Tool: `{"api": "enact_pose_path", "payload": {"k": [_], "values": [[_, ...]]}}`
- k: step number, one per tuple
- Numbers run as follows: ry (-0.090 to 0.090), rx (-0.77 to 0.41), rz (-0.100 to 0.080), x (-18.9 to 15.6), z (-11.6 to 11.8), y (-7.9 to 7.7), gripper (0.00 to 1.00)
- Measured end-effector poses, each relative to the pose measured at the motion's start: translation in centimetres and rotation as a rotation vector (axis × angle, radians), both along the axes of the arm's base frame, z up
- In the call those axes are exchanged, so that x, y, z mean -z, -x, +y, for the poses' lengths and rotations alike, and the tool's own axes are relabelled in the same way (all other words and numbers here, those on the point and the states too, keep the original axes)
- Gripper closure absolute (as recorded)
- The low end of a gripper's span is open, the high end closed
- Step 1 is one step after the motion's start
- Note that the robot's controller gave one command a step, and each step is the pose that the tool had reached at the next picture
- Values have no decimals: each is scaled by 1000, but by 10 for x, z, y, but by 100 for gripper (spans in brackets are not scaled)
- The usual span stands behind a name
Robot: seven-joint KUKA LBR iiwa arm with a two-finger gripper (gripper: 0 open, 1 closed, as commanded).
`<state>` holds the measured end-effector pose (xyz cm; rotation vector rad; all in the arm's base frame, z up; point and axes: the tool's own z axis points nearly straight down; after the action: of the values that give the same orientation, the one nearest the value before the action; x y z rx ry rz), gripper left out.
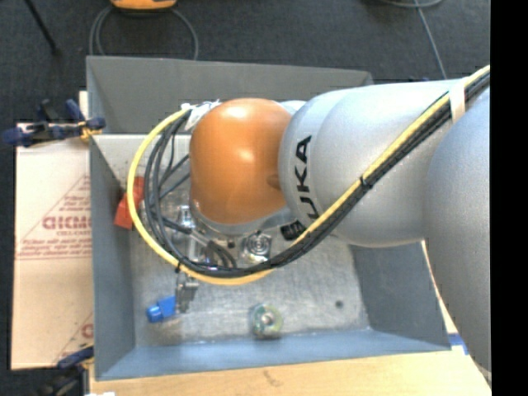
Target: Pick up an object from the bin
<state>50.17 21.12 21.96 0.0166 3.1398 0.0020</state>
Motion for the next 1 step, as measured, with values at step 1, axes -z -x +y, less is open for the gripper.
{"api": "enact_pose_path", "payload": {"k": [1], "values": [[4, -104, 7, 109, -10, 1, 0]]}}
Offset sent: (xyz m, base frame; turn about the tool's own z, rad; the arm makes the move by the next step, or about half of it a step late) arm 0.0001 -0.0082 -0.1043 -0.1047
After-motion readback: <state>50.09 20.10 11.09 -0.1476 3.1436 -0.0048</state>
